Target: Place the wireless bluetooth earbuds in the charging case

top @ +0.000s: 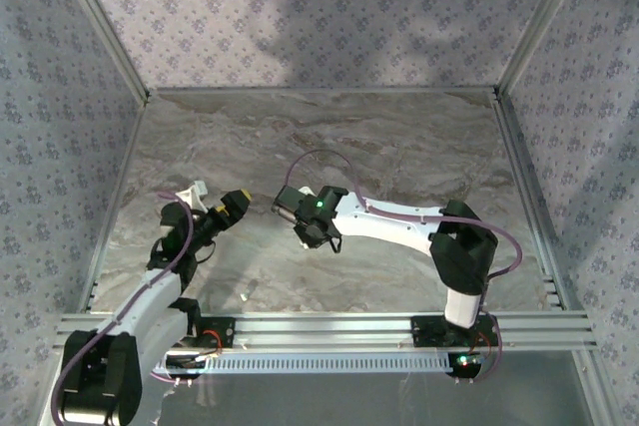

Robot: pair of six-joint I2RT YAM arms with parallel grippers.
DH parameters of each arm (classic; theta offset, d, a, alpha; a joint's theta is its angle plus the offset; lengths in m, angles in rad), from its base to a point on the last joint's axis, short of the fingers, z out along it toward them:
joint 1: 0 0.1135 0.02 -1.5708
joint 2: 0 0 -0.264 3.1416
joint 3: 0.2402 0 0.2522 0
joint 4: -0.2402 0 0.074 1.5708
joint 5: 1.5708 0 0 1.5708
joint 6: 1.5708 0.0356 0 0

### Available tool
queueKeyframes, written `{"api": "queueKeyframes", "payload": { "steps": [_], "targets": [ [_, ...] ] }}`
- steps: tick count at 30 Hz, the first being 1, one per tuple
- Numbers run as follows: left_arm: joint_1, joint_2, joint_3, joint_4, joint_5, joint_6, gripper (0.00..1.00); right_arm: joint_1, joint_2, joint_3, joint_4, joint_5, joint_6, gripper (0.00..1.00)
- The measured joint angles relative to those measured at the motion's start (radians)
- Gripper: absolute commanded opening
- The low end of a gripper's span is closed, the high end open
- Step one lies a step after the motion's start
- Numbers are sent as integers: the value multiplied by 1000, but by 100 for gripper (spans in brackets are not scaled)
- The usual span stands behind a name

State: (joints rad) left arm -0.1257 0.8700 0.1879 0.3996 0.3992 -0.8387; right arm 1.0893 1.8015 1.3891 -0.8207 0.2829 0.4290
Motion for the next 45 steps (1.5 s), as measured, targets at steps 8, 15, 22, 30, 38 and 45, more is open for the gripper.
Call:
{"api": "queueKeyframes", "payload": {
  "steps": [8, 15, 22, 30, 38, 45],
  "targets": [
    [0, 10, 0, -6, -7, 4, 100, 4, 84, 35, 47, -90, -7, 50],
    [0, 10, 0, -7, -7, 4, 100, 4, 131, 34, 99, -155, 20, 59],
    [0, 4, 14, -14, -7, 5, 100, 4, 150, 29, 132, -189, 59, 61],
    [0, -5, 15, -16, -7, 8, 100, 4, 155, -8, 157, -195, 107, 63],
    [0, -5, 15, -23, -7, 8, 100, 26, 171, -16, 175, -204, 135, 63],
    [0, -5, 15, -23, -7, 8, 100, 44, 181, -17, 192, -224, 153, 63]
  ]
}}
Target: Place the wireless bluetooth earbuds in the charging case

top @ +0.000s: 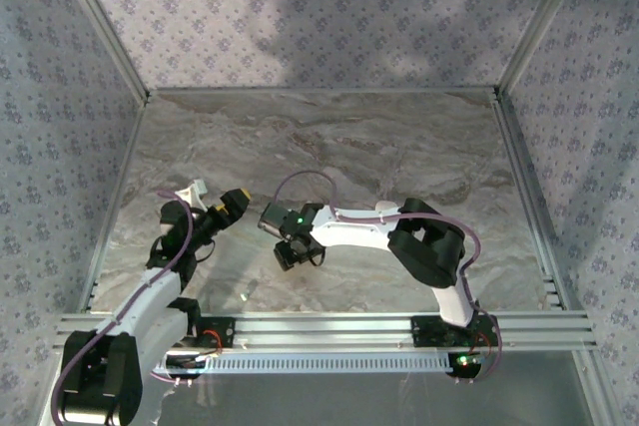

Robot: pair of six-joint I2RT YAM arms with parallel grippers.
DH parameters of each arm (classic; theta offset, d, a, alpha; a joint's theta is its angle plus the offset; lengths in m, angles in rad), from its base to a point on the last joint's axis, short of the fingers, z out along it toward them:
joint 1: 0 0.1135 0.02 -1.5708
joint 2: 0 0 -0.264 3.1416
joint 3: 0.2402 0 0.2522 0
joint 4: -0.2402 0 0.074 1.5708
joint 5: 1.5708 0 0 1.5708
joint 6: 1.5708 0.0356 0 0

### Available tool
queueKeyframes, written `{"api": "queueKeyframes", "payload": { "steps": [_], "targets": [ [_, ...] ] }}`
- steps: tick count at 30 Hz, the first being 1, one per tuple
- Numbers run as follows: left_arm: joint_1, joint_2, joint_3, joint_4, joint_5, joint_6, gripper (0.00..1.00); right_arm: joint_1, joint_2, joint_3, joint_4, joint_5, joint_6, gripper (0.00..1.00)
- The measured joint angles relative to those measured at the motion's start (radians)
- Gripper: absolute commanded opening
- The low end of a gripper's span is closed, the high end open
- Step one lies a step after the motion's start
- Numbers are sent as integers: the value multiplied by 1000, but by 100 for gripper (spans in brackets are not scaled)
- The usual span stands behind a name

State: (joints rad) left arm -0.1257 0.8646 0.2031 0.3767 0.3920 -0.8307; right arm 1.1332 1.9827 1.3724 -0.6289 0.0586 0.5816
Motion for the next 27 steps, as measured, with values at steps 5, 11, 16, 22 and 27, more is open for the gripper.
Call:
{"api": "queueKeyframes", "payload": {
  "steps": [5, 11, 16, 22, 27],
  "targets": [
    [0, -1, 0, 0, 0, 0, 100, 6, 3, 0, 10, -11, 7, 63],
    [0, -8, 0, -3, -3, 0, 100, 8, 3, 0, 16, -15, 11, 62],
    [0, -8, 0, -7, -3, 0, 100, 14, -3, -10, 36, -11, 18, 59],
    [-1, -8, 0, -7, -3, 1, 100, 14, -162, -170, 145, -3, 69, 46],
    [-25, -7, 0, -7, -12, 8, 100, -45, -278, -294, 251, -12, 111, 36]
  ]
}}
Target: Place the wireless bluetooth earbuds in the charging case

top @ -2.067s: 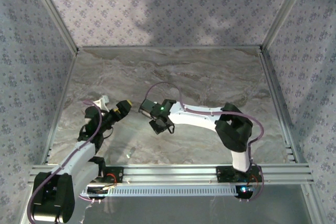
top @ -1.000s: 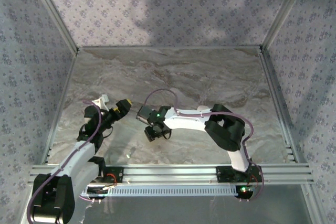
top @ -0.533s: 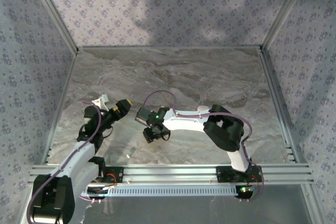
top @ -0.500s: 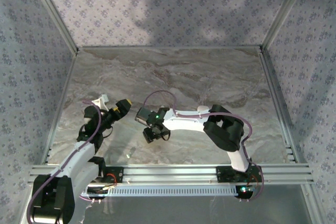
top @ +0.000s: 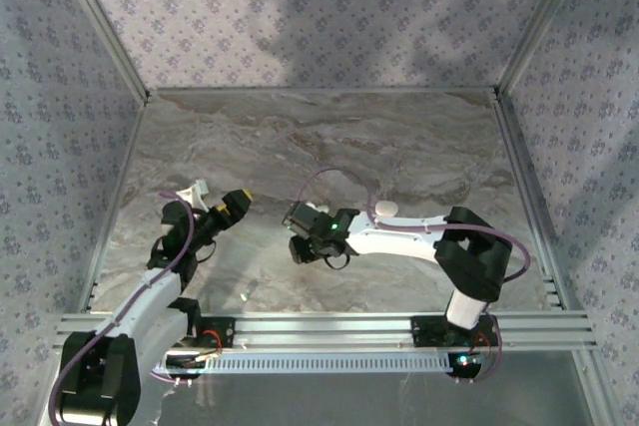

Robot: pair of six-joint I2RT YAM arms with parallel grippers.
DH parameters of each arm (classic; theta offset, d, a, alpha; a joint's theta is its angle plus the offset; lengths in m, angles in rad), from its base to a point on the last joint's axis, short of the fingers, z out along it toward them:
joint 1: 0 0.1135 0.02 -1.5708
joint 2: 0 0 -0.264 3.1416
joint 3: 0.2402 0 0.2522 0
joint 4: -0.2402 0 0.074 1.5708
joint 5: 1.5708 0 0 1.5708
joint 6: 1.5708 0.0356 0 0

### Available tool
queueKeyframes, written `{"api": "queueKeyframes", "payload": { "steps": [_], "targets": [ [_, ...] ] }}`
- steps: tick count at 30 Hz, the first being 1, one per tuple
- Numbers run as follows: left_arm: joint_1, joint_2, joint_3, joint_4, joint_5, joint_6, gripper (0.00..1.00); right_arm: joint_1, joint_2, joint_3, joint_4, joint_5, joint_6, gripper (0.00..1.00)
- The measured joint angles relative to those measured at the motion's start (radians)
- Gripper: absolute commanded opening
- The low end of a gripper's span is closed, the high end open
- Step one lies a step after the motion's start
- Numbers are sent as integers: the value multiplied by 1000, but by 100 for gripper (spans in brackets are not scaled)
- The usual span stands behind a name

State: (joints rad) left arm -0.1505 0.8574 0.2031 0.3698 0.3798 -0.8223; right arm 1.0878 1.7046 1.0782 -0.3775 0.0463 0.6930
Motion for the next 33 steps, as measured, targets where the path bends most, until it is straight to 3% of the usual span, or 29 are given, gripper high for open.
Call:
{"api": "queueKeyframes", "payload": {
  "steps": [11, 33],
  "targets": [
    [-43, 14, 16, 0, -14, 22, 100, -122, -14, -116, 151, -93, 26, 32],
    [-55, 15, 17, 0, -18, 29, 100, -153, 34, -135, 283, -196, 90, 32]
  ]
}}
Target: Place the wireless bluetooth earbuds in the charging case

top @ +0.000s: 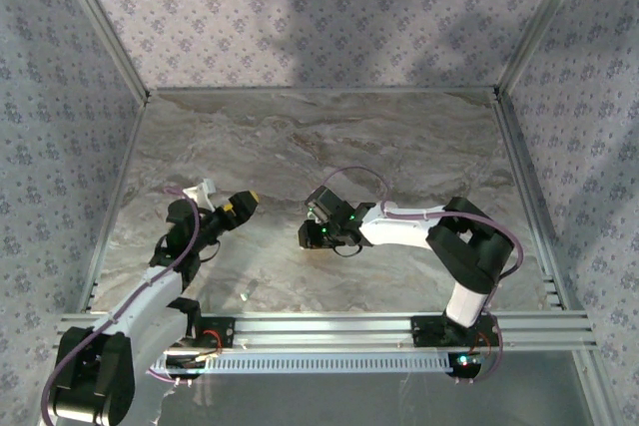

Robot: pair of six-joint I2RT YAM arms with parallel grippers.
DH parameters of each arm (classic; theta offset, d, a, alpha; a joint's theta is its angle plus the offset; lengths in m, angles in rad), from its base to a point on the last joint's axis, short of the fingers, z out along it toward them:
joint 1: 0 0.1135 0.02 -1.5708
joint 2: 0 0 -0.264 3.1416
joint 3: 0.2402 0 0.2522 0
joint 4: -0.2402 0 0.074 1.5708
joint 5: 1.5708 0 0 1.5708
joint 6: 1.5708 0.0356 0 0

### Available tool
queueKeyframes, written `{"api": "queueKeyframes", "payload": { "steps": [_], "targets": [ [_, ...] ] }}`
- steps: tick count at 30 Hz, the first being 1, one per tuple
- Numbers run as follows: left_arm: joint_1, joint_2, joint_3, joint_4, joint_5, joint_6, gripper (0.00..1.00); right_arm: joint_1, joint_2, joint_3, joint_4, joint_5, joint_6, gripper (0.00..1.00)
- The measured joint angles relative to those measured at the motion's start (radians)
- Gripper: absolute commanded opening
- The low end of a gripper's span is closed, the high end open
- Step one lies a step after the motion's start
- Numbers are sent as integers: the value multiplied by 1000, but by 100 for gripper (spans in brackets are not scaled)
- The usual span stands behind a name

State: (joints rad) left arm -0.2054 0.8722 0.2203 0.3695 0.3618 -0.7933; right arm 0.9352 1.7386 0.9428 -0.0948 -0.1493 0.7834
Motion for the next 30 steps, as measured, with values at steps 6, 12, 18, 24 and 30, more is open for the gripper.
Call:
{"api": "queueKeyframes", "payload": {
  "steps": [6, 12, 18, 24, 30],
  "targets": [
    [0, 0, 0, 0, -4, 0, 100, 0, 24, 0, 3, -17, 7, 32],
    [0, 0, 0, 0, -4, 0, 100, -1, 32, 0, 6, -24, 8, 31],
    [0, 0, 0, 0, -4, 1, 100, -1, 37, 6, 5, -24, 11, 31],
    [0, 0, 0, 0, -4, 1, 100, -2, 44, 18, -10, -24, 11, 31],
    [0, 0, 0, 0, -4, 4, 100, -2, 53, 37, -34, -24, 11, 29]
  ]
}}
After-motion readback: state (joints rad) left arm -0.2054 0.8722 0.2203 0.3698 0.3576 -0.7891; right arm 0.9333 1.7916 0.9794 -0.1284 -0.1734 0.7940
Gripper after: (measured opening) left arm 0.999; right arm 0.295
